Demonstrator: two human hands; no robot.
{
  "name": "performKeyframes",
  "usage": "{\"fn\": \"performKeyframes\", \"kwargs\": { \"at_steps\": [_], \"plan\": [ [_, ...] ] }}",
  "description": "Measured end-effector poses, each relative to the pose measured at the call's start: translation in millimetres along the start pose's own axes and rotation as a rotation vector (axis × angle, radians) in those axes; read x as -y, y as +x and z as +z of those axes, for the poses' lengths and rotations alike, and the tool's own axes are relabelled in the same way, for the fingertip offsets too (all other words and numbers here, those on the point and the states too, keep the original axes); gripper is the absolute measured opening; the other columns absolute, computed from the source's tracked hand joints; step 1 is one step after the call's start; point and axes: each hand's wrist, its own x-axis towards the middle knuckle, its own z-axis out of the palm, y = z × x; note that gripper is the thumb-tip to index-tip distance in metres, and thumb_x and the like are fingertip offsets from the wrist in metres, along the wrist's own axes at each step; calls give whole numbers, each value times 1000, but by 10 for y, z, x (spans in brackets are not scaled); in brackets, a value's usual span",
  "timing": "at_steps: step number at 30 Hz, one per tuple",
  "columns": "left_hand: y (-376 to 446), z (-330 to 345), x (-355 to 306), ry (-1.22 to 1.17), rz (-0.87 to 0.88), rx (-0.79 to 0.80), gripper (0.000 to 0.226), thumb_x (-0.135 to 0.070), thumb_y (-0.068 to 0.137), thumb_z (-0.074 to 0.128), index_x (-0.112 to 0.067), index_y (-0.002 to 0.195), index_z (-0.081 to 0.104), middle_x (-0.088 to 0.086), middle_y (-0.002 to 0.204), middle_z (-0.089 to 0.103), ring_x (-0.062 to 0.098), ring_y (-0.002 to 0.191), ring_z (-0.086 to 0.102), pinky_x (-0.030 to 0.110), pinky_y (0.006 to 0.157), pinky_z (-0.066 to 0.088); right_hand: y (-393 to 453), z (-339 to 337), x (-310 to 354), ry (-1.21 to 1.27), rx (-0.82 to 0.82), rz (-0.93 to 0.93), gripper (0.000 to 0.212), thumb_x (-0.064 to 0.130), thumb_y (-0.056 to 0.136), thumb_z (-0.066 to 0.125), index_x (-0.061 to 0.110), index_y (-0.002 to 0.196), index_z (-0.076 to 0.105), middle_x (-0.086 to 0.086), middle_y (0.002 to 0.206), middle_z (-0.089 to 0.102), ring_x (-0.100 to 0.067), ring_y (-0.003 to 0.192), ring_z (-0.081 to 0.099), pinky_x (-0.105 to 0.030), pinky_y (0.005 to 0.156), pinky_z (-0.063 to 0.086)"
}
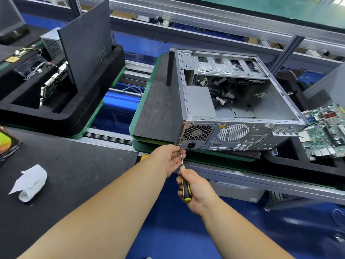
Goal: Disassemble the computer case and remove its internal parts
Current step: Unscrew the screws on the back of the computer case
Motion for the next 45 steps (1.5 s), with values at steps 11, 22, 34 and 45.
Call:
{"fn": "performKeyframes", "kwargs": {
  "at_steps": [11, 22, 34, 45],
  "plan": [
    [21, -31, 36, 18, 37, -21, 14, -12, 96, 56, -5, 96, 68, 5, 77, 76, 17, 85, 71, 30, 67, 56, -11, 0, 52, 180, 32, 100, 38, 25, 100, 43, -2, 114, 65, -8, 69, 56, -15, 60, 49, -27, 58, 41],
    [-2, -7, 76, 33, 55, -15, 12, -14, 97, 57, -7, 96, 67, 5, 89, 72, 15, 85, 68, 27, 73, 54, 21, -10, -21, 9, -48, 2, 23, 28, 93, 66, 10, 108, 66, 0, 72, 61, -11, 62, 62, -22, 49, 47],
    [55, 31, 126, 72, 49, -72, 9, -21, 93, 65, -14, 88, 66, -7, 59, 70, 9, 77, 65, 30, 69, 50, -7, -21, 19, 175, 56, 99, 35, 27, 99, 51, -2, 107, 68, -7, 69, 58, -16, 59, 54, -26, 55, 48],
    [-7, 45, 103, 1, 81, -48, 9, -11, 96, 58, -6, 95, 66, 5, 85, 72, 13, 80, 67, 24, 70, 53, 2, -19, -9, 81, 13, 42, 18, 25, 97, 60, 8, 95, 64, -3, 68, 60, -12, 51, 51, -22, 45, 44]
  ]
}}
